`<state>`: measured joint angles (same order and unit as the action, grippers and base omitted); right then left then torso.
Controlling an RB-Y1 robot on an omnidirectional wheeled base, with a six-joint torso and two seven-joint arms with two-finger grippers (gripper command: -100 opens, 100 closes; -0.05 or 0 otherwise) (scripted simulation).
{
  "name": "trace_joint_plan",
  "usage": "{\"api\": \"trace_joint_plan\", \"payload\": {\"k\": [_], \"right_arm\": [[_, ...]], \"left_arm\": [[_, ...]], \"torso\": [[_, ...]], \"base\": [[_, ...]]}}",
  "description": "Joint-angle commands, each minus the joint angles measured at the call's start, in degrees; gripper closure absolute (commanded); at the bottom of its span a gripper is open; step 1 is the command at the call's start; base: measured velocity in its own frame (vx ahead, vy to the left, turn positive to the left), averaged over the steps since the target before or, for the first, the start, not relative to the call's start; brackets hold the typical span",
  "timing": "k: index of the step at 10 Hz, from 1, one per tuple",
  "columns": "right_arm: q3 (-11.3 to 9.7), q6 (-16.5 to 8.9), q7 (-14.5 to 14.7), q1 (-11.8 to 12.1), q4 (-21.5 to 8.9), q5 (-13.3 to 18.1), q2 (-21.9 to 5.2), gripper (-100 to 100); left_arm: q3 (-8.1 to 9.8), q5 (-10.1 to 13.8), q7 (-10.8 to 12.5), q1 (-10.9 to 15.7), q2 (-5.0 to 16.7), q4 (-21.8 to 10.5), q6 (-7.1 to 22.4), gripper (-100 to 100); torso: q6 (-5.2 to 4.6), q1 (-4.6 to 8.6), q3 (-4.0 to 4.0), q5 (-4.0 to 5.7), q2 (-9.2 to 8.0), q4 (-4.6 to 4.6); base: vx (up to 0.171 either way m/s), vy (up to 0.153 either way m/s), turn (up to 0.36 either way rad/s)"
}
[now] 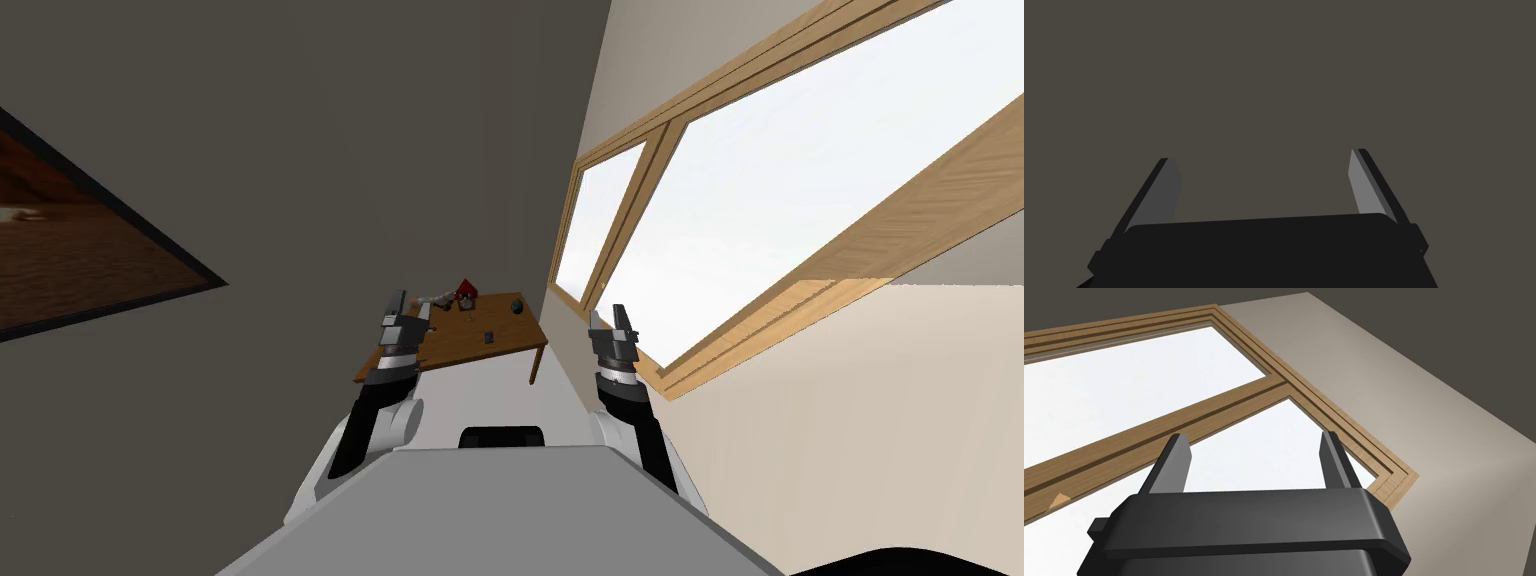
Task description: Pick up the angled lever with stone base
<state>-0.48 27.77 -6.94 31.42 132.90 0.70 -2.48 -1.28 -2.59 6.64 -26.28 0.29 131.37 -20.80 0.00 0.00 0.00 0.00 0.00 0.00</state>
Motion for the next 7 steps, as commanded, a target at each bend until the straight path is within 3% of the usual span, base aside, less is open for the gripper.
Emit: {"api": "trace_joint_plan", "payload": {"k": [1,4,7], "right_arm": [[0.0,0.0,0.0,0.0,0.0,0.0,0.0,0],[0.0,0.0,0.0,0.0,0.0,0.0,0.0,0],[0.0,0.0,0.0,0.0,0.0,0.0,0.0,0]], "left_arm": [[-0.45,0.5,-0.3,-0.4,1.9,-0.6,0.1,-100],[-2.16,2.3,-1.4,-2.0,6.5,-2.6,0.4,-100],[-4.71,5.3,-3.4,-4.4,11.9,-5.5,0.8,-100]], "torso": [[0.00,0.00,0.00,0.00,0.00,0.00],[-0.01,0.26,0.02,0.05,-0.04,0.00],[-0.02,0.48,0.06,0.10,-0.10,0.02]], "base": [[-0.002,-0.023,-0.063],[-0.013,-0.071,-0.085],[-0.019,-0.124,-0.125]]}}
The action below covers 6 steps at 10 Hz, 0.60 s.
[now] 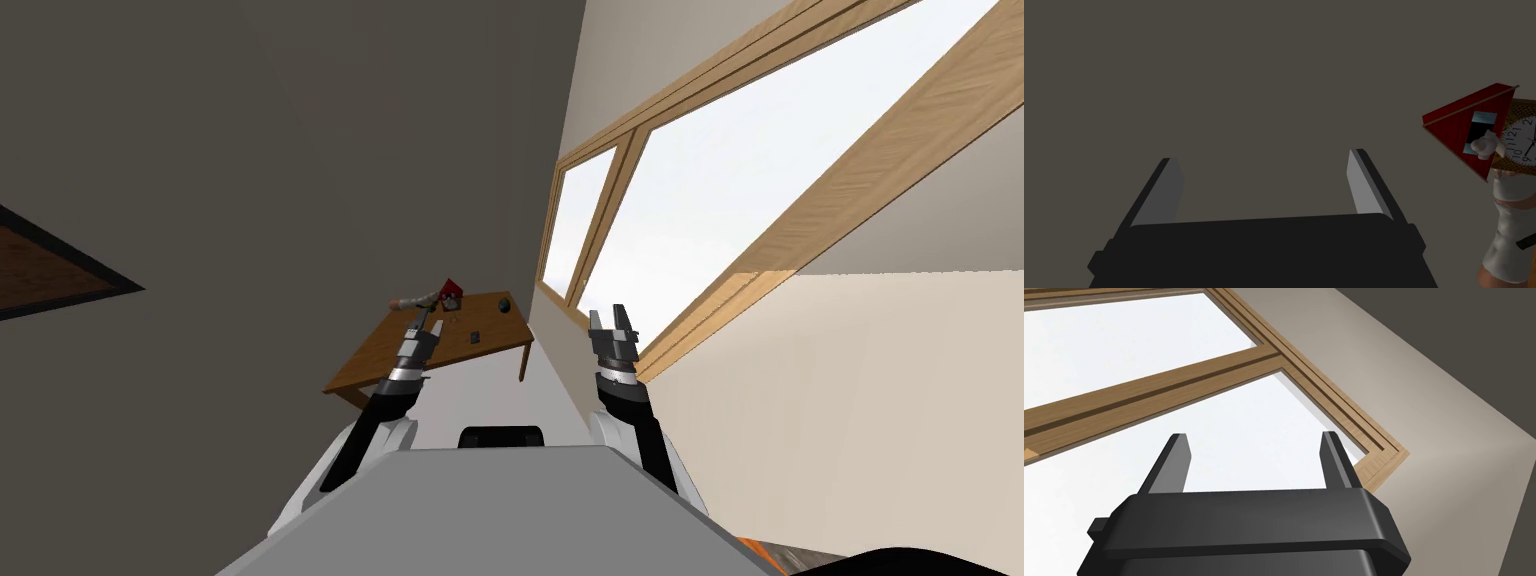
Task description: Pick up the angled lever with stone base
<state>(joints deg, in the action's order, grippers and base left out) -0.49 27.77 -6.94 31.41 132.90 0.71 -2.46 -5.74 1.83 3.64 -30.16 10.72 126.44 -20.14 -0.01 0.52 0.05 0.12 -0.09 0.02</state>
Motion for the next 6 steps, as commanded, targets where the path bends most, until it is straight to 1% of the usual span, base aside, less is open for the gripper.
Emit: {"api": "trace_joint_plan", "payload": {"k": [1,2,4,6], "right_arm": [[0.0,0.0,0.0,0.0,0.0,0.0,0.0,0],[0.0,0.0,0.0,0.0,0.0,0.0,0.0,0],[0.0,0.0,0.0,0.0,0.0,0.0,0.0,0],[0.0,0.0,0.0,0.0,0.0,0.0,0.0,0]], "left_arm": [[-1.21,2.1,-1.2,-1.4,2.9,-1.7,0.4,-100],[-1.21,2.1,-1.2,-1.4,3.3,-1.7,0.4,-100],[-3.25,4.8,-2.9,-3.4,7.1,-4.0,0.9,-100],[-5.37,7.6,-4.8,-5.5,11.0,-6.4,1.4,-100]], "torso": [[0.00,0.00,0.00,0.00,0.00,0.00],[0.00,-0.03,0.01,0.00,-0.02,0.00],[0.00,-0.19,0.01,-0.04,-0.01,0.00],[0.01,0.04,-0.02,0.01,0.03,-0.01]], "base": [[-0.021,-0.129,-0.137],[-0.019,-0.087,-0.049],[-0.010,-0.108,-0.126],[0.010,-0.160,-0.166]]}}
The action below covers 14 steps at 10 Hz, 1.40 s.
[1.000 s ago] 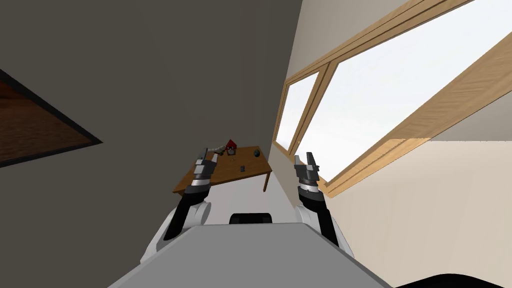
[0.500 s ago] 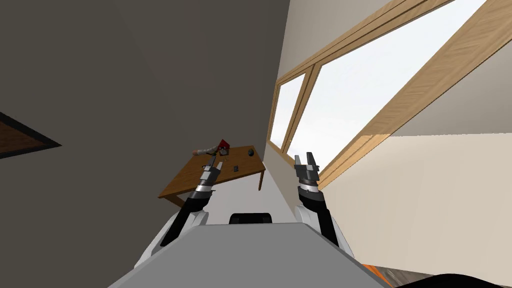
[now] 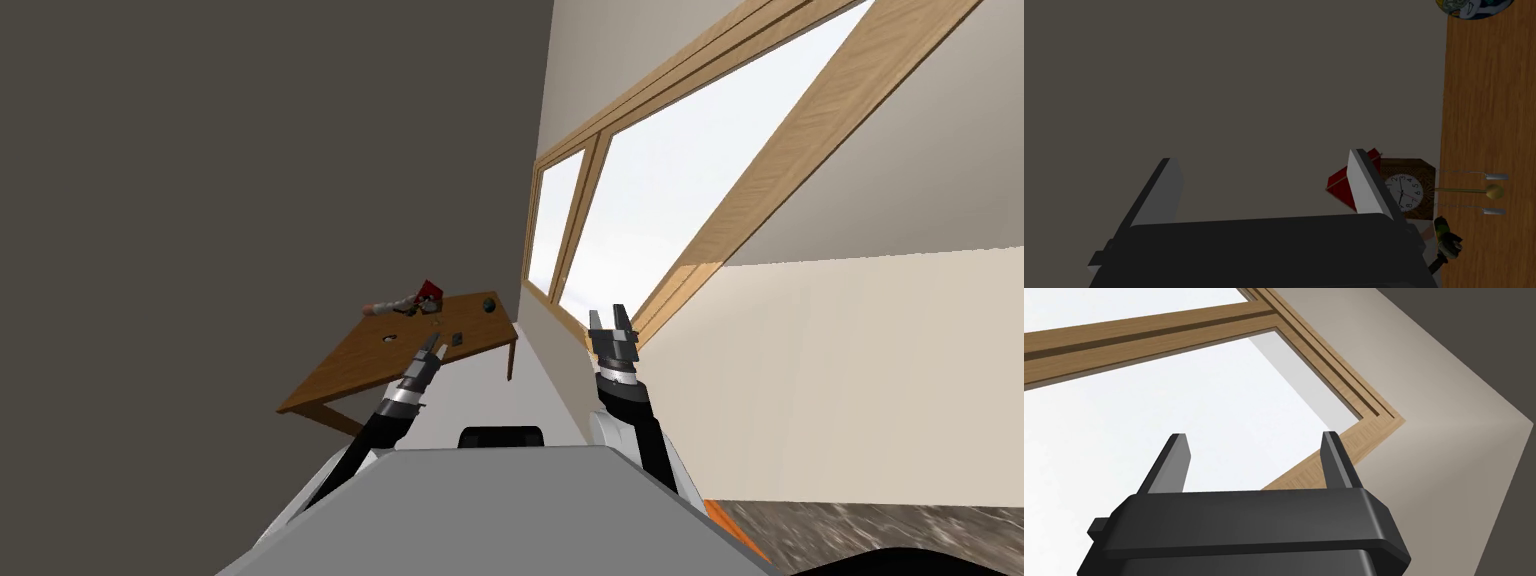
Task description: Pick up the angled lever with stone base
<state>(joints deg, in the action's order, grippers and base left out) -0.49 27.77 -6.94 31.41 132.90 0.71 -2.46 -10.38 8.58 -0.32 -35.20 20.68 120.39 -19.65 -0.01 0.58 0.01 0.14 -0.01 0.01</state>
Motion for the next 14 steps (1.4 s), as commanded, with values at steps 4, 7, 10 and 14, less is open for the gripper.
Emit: {"api": "trace_joint_plan", "payload": {"k": [4,7,10,14], "right_arm": [[0.0,0.0,0.0,0.0,0.0,0.0,0.0,0],[0.0,0.0,0.0,0.0,0.0,0.0,0.0,0],[0.0,0.0,0.0,0.0,0.0,0.0,0.0,0],[0.0,0.0,0.0,0.0,0.0,0.0,0.0,0]], "left_arm": [[-4.03,5.0,-3.2,-3.7,7.0,-4.4,1.7,-100],[-6.31,7.5,-4.2,-6.0,11.0,-7.4,2.2,-100],[-8.60,9.5,-4.6,-8.2,14.8,-10.7,2.7,-100],[-10.86,11.0,-4.2,-10.3,18.4,-14.2,3.0,-100]], "torso": [[0.01,0.02,0.00,0.01,-0.01,0.00],[-0.01,-0.18,-0.01,-0.04,0.01,0.00],[-0.01,-0.29,-0.08,-0.06,0.14,-0.03],[0.01,-0.39,-0.02,-0.08,0.04,0.00]], "base": [[0.018,-0.148,-0.142],[0.033,-0.099,-0.148],[0.056,-0.080,-0.159],[0.041,-0.052,-0.136]]}}
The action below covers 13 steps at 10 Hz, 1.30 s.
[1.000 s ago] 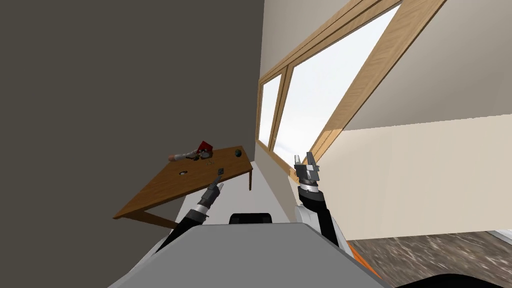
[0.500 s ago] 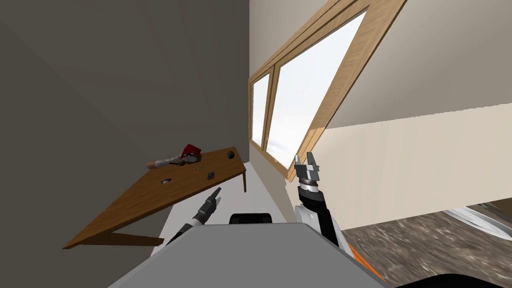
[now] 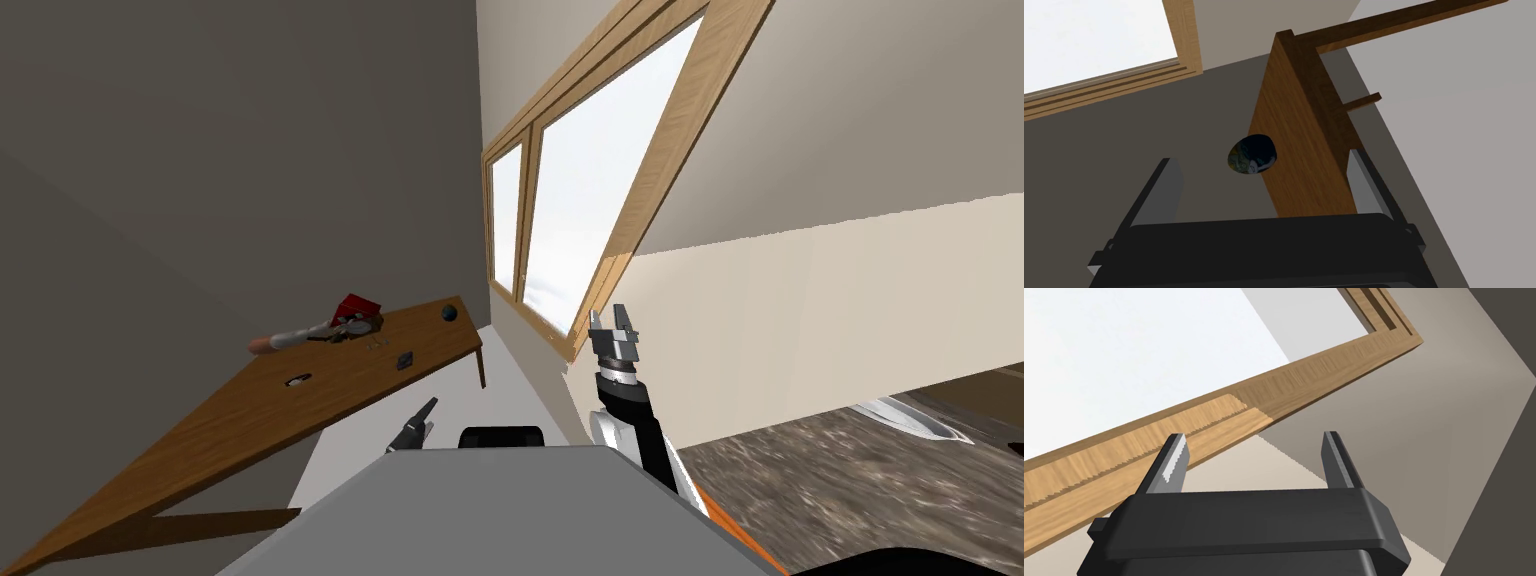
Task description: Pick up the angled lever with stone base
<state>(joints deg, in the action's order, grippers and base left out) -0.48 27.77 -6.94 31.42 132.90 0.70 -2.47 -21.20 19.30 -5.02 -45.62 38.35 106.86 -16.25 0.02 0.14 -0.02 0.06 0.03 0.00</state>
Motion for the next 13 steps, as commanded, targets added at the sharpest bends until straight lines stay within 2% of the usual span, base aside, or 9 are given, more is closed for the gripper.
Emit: {"api": "trace_joint_plan", "payload": {"k": [1,2,3,5,6,10,11,13], "right_arm": [[0.0,0.0,0.0,0.0,0.0,0.0,0.0,0],[0.0,0.0,0.0,0.0,0.0,0.0,0.0,0],[0.0,0.0,0.0,0.0,0.0,0.0,0.0,0],[0.0,0.0,0.0,0.0,0.0,0.0,0.0,0],[0.0,0.0,0.0,0.0,0.0,0.0,0.0,0],[0.0,0.0,0.0,0.0,0.0,0.0,0.0,0],[0.0,0.0,0.0,0.0,0.0,0.0,0.0,0],[0.0,0.0,0.0,0.0,0.0,0.0,0.0,0]], "left_arm": [[-1.15,0.8,1.0,-1.0,2.5,-2.6,-0.3,-100],[-2.23,1.2,1.7,-2.0,4.2,-4.5,-0.1,-100],[-2.23,1.2,1.7,-2.0,4.2,-4.5,-0.1,-100],[-4.34,1.6,3.7,-3.9,7.3,-8.3,0.0,-100],[-4.34,1.6,3.7,-3.9,7.3,-8.6,0.0,-100],[-8.24,1.0,9.2,-7.3,12.7,-16.8,0.0,-100],[-8.24,1.0,9.2,-7.3,12.7,-16.8,0.0,-100],[-9.96,0.3,12.5,-8.8,15.0,-20.2,0.0,-100]], "torso": [[0.00,0.00,0.00,0.00,0.00,0.00],[-0.03,0.00,-0.03,-0.01,0.05,-0.01],[-0.01,0.03,-0.06,0.00,0.11,-0.03],[-0.02,-0.04,-0.06,-0.01,0.11,-0.02],[-0.02,-0.10,-0.09,-0.02,0.16,-0.04],[-0.02,-0.17,-0.11,-0.04,0.20,-0.04],[-0.02,-0.19,-0.14,-0.03,0.25,-0.05],[-0.01,-0.28,-0.10,-0.06,0.17,-0.03]], "base": [[0.060,-0.048,-0.199],[0.088,-0.056,-0.304],[0.065,-0.035,-0.107],[0.088,-0.024,-0.267],[0.075,0.000,-0.127],[0.100,-0.003,-0.344],[0.094,0.041,-0.098],[0.100,0.042,-0.304]]}}
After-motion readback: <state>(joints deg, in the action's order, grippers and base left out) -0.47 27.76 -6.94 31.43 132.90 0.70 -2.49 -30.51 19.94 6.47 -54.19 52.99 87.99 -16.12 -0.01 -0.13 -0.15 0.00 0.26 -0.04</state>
